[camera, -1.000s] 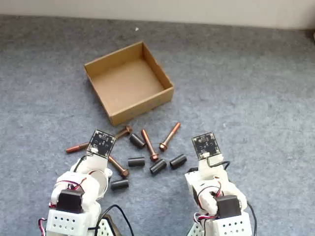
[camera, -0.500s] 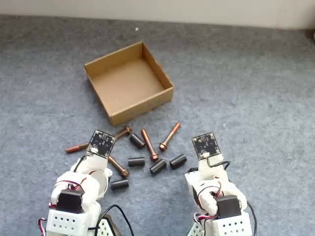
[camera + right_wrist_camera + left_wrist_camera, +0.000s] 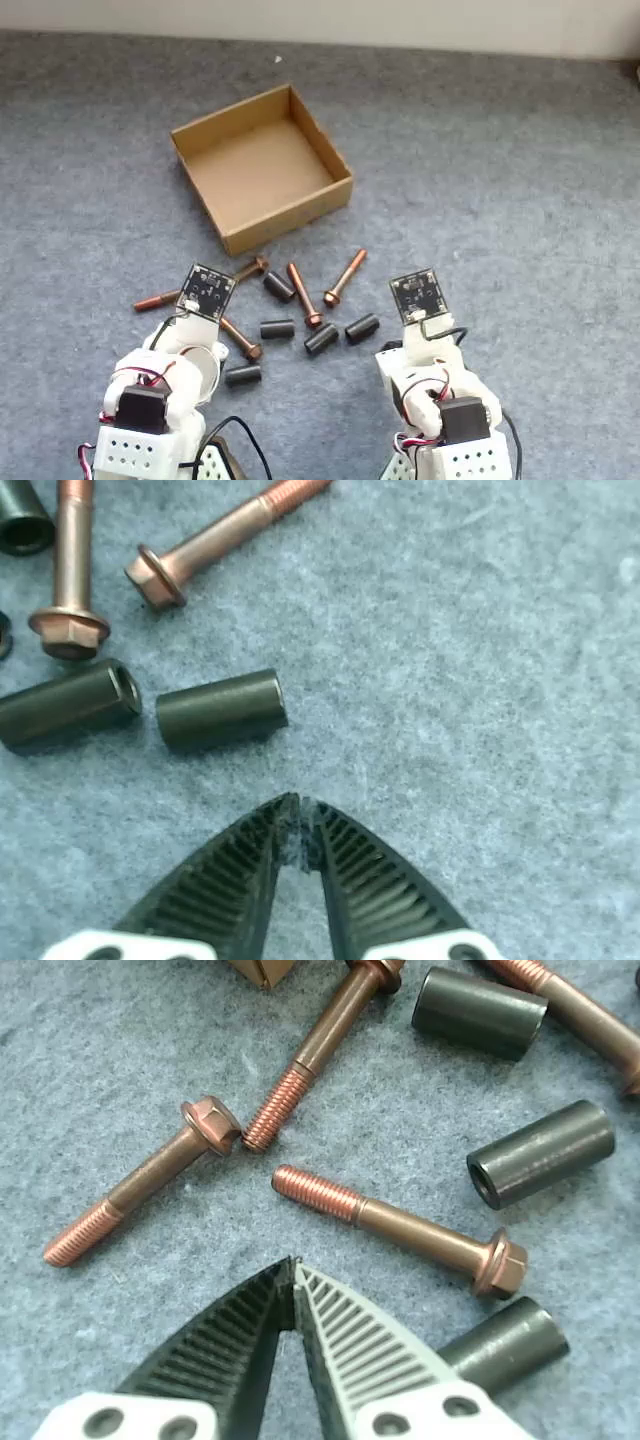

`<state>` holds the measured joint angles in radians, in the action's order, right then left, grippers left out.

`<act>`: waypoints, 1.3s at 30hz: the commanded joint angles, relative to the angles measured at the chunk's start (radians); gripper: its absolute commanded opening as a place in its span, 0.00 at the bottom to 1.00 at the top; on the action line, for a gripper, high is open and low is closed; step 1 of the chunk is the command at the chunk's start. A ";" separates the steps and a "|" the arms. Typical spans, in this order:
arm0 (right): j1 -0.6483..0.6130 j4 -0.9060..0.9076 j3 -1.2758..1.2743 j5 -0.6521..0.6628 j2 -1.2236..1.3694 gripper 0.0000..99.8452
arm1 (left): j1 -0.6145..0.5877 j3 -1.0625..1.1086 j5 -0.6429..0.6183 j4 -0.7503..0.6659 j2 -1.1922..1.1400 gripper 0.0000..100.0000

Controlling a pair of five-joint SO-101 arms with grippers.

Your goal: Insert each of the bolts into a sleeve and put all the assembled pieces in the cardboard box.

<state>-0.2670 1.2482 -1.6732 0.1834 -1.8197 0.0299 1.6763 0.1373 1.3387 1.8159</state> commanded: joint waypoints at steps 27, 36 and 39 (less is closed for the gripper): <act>0.062 0.001 0.041 -0.008 -0.016 0.01 | 0.001 -0.008 0.011 0.002 0.008 0.01; 0.056 0.010 0.446 -0.365 0.051 0.00 | 0.002 0.019 0.011 0.002 0.008 0.01; 0.005 0.005 0.504 -0.391 0.213 0.00 | 0.002 0.019 0.011 0.002 0.008 0.01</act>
<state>-0.2179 1.2497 -1.2727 -0.1588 -1.7461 0.0299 1.6763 0.1373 1.3433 1.8159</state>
